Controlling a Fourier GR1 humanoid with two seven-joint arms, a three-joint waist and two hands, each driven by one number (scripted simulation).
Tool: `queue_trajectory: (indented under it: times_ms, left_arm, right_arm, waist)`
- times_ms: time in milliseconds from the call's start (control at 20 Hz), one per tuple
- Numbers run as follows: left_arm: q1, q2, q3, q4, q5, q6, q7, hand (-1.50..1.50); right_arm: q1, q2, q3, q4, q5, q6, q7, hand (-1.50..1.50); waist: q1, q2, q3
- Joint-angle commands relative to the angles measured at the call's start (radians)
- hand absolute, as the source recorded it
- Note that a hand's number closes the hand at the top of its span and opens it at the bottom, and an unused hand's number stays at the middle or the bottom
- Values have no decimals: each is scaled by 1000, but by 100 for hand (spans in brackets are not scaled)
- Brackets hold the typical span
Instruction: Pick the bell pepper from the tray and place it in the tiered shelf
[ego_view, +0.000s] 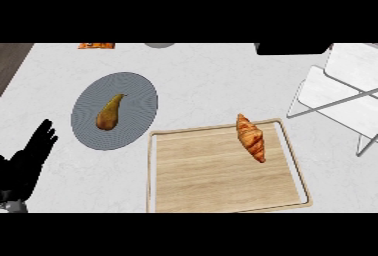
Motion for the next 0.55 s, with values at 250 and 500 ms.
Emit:
queue_trajectory:
  times_ms: [250,500]
  left_arm:
    - [12,2,22,-39,31,3,41,0]
    - [25,9,31,-41,27,10,34,0]
  right_arm:
    - [263,-217,-439,73,-196,383,26,-150]
    - [340,-416,-670,210,-289,554,86,-150]
  waist:
    - [-53,-10,3]
    - [-42,-7,1]
